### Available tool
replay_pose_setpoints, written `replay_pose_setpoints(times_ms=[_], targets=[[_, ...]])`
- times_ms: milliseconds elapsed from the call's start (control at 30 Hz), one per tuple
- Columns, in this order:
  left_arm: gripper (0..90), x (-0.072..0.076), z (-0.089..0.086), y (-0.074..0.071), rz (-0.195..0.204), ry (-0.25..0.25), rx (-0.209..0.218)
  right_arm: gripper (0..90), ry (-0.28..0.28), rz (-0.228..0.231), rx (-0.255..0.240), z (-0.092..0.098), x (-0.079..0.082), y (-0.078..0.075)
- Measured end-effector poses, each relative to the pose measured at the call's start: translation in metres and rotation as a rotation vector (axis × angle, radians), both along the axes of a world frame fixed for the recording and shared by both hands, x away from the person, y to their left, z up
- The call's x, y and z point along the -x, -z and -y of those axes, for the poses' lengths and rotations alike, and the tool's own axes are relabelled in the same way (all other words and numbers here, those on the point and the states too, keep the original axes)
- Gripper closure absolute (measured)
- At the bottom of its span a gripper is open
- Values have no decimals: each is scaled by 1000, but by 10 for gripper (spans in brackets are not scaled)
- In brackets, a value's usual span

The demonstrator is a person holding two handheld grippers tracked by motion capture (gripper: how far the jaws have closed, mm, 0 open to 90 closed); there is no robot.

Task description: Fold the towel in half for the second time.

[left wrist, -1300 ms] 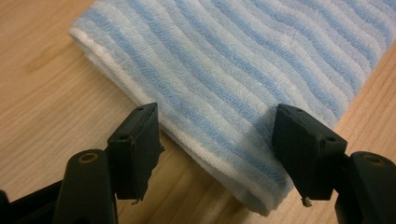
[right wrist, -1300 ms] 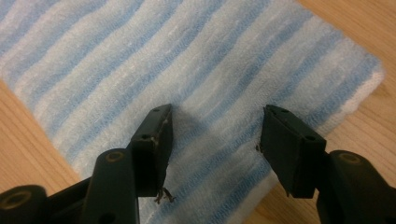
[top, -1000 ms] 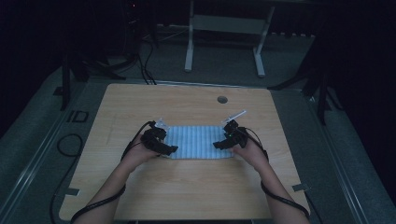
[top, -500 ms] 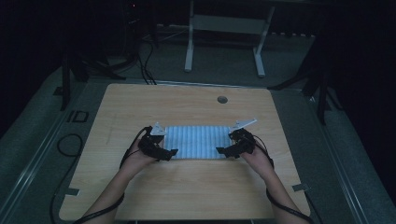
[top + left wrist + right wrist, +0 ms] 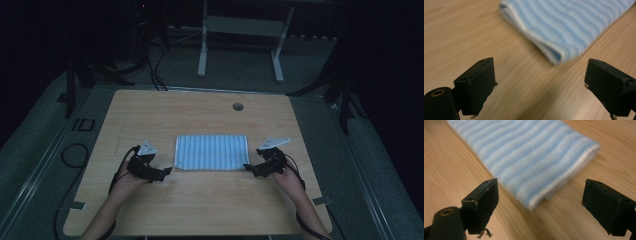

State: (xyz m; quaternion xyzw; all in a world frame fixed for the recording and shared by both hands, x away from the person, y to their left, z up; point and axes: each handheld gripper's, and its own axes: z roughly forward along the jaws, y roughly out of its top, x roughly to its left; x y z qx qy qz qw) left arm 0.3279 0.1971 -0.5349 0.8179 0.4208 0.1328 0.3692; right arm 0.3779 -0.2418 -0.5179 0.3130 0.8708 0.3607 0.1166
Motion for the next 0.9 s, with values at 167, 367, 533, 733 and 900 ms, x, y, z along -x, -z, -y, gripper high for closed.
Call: replay_pose_setpoints(times_ms=[167, 367, 533, 733, 900], targets=[[77, 7, -13, 2, 12, -29, 16, 135, 52, 16, -24, 16, 5, 5], [78, 15, -18, 6, 11, -26, -37, 136, 95, 40, -26, 34, 12, 11], [77, 20, -24, 10, 4, -36, -36, 135, 123, 48, -37, 50, 19, 14], [78, 29, -39, 11, 20, -79, -16, 131, 166, 42, -57, 69, 28, 16], [77, 37, -52, 14, 24, -115, -11, 129, 210, 50, -82, 82, 36, 17]])
